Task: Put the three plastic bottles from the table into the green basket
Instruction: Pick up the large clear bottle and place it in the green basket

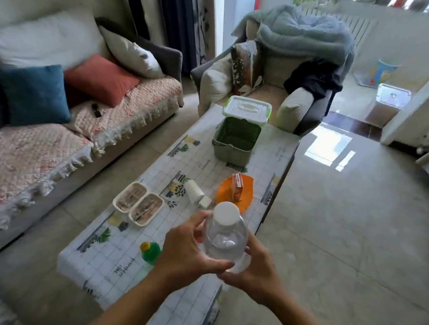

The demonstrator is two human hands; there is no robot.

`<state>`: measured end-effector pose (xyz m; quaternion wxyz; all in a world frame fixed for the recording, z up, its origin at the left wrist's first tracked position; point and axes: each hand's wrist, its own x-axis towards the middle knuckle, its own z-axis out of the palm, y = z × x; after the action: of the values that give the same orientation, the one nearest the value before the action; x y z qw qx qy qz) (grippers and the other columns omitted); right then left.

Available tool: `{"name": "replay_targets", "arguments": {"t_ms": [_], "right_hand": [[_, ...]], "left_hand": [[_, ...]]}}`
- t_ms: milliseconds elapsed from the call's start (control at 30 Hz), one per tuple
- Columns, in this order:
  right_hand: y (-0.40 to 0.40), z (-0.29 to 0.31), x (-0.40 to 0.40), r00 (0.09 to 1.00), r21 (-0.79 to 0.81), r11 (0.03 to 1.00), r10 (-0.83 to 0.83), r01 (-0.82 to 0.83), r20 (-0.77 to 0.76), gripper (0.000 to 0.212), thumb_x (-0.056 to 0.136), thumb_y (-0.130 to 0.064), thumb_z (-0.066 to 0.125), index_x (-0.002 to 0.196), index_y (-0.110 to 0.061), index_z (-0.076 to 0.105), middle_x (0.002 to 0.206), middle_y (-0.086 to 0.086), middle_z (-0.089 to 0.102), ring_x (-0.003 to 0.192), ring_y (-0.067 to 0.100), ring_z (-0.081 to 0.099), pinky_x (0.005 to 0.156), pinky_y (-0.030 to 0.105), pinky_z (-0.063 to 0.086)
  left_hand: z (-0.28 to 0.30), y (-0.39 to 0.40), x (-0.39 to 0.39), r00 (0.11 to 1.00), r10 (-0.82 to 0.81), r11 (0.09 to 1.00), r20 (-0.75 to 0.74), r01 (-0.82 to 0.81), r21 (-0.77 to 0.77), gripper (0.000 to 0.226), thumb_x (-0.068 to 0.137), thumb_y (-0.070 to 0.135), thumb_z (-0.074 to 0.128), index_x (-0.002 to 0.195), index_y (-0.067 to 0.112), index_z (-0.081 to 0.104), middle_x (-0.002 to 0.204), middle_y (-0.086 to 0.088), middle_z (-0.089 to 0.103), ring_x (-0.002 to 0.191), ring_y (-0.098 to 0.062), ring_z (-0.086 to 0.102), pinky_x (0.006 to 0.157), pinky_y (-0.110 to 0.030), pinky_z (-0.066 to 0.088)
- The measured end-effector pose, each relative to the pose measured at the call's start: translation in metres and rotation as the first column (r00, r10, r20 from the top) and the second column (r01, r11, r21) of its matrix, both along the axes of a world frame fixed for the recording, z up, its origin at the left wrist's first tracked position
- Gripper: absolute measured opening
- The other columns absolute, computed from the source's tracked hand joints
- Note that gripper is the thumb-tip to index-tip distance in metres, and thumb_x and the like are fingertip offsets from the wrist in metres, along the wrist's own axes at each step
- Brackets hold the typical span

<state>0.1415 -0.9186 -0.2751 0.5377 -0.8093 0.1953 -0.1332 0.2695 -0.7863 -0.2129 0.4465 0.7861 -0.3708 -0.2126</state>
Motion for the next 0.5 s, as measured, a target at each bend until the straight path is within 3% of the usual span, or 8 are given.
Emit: {"name": "replay_targets", "arguments": {"t_ms": [100, 200, 400, 500], "right_hand": [[-0.041, 0.029, -0.004, 0.999, -0.001, 1.000, -0.006, 0.006, 0.035, 0.084, 0.060, -0.031, 0.092, 0.125, -0.052, 0.042, 0.119, -0.028, 0.059, 0.112, -0.001, 0.058, 0.086, 0.008, 0.047], [-0.081, 0.053, -0.006, 0.998, -0.018, 1.000, 0.003, -0.002, 0.064, 0.081, 0.060, -0.040, 0.091, 0.127, -0.039, 0.046, 0.120, -0.019, 0.062, 0.110, -0.001, 0.059, 0.088, 0.012, 0.050], [-0.152, 0.073, -0.004, 0.997, -0.059, 0.998, 0.037, -0.033, 0.074, 0.084, 0.059, -0.031, 0.092, 0.127, -0.042, 0.044, 0.117, -0.034, 0.058, 0.110, -0.006, 0.058, 0.085, 0.007, 0.047], [-0.186, 0.075, 0.001, 0.996, -0.072, 0.997, 0.034, -0.028, 0.079, 0.086, 0.058, -0.029, 0.093, 0.129, -0.036, 0.046, 0.118, -0.026, 0.060, 0.109, -0.004, 0.059, 0.083, 0.009, 0.050]], "left_hand": [[0.021, -0.040, -0.007, 0.999, 0.026, 1.000, 0.025, -0.025, -0.011, 0.087, 0.050, 0.057, 0.087, 0.126, 0.038, 0.049, 0.117, 0.015, 0.067, 0.104, -0.005, 0.066, 0.090, -0.031, 0.058], [0.036, -0.079, -0.013, 0.996, 0.059, 0.998, 0.063, -0.057, -0.029, 0.085, 0.050, 0.053, 0.089, 0.124, 0.035, 0.051, 0.112, 0.016, 0.067, 0.100, -0.004, 0.067, 0.088, -0.029, 0.058], [0.051, -0.147, -0.017, 0.995, 0.058, 0.998, 0.085, -0.056, -0.034, 0.087, 0.052, 0.049, 0.090, 0.127, 0.029, 0.052, 0.112, 0.011, 0.070, 0.096, -0.004, 0.068, 0.082, -0.028, 0.060], [0.054, -0.182, -0.012, 0.992, 0.055, 0.998, 0.116, -0.051, -0.038, 0.082, 0.051, 0.049, 0.091, 0.121, 0.029, 0.054, 0.108, 0.009, 0.072, 0.091, -0.002, 0.070, 0.078, -0.024, 0.060]]}}
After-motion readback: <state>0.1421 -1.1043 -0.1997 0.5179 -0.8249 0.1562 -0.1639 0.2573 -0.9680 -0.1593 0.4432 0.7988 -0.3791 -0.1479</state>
